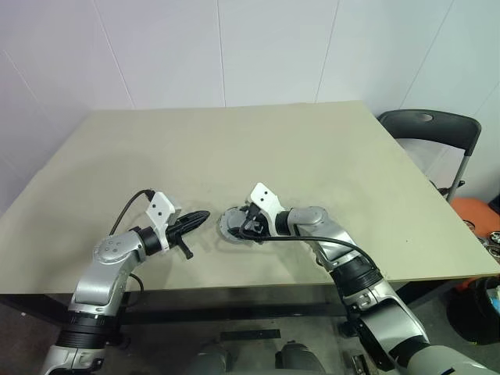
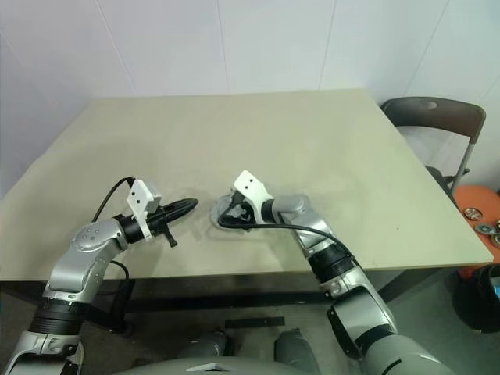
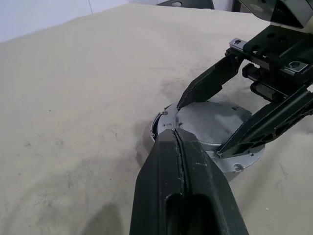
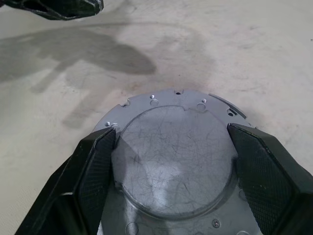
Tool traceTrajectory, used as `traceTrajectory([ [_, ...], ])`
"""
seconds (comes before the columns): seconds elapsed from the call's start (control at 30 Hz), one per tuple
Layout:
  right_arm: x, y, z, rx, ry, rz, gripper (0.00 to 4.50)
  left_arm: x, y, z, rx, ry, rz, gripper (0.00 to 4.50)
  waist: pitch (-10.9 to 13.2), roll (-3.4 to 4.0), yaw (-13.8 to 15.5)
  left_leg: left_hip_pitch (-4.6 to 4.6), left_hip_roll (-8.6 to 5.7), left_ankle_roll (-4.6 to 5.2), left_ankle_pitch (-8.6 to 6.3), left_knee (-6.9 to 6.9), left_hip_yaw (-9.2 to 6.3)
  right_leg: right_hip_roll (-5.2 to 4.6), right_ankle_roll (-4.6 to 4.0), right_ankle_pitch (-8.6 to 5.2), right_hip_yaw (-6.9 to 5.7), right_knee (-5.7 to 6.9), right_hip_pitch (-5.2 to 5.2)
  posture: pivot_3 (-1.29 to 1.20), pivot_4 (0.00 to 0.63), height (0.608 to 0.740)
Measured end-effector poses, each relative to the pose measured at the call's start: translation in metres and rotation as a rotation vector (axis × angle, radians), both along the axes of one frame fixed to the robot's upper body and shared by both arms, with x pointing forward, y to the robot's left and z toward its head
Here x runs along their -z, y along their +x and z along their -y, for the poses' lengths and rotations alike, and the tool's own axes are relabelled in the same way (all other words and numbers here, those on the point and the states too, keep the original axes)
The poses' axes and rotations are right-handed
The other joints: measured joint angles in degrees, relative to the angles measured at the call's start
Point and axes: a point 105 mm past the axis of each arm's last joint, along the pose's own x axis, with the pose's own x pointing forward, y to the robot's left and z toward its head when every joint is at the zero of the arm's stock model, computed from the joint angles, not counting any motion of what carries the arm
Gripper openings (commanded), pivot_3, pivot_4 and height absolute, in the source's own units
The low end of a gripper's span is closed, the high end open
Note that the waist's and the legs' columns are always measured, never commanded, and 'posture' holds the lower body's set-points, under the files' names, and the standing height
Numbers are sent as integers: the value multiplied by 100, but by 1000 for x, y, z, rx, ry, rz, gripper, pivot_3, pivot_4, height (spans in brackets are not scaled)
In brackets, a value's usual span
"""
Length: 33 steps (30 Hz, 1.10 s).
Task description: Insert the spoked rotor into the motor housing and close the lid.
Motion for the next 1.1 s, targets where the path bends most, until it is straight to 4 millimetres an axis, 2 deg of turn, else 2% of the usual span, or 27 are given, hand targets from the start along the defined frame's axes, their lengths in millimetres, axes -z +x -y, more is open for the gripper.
traceTrajectory([
  [0.2, 3, 3, 0, -10, -9, 15, 3334, 0, 0, 0, 0, 1, 2, 0, 1, 1, 5, 41, 1, -1, -1, -2, 1, 0, -1, -2, 0, -1, 41, 0, 0, 740],
  [0.43, 0, 7, -6, 33, 63, -44, 3334, -1, 0, 0, -1, 0, 2, 0, 1, 2, -6, 43, 17, -5, 2, -3, 1, 14, -6, 1, 0, -1, 37, 0, 0, 740],
  [0.63, -1, 13, -6, 62, 55, -52, 3334, -4, -1, 0, 4, -23, 1, 0, 2, 2, 2, 33, 15, -6, 2, -14, 2, 10, -6, 1, 0, -16, 30, 0, 0, 740],
  [1.1, 3, 15, -5, 83, -6, -21, 3334, -19, -10, -20, -18, -15, 2, 0, 2, 3, 6, 41, 17, -6, 1, -16, 2, 10, -8, 0, -1, -23, 39, 0, 0, 740],
])
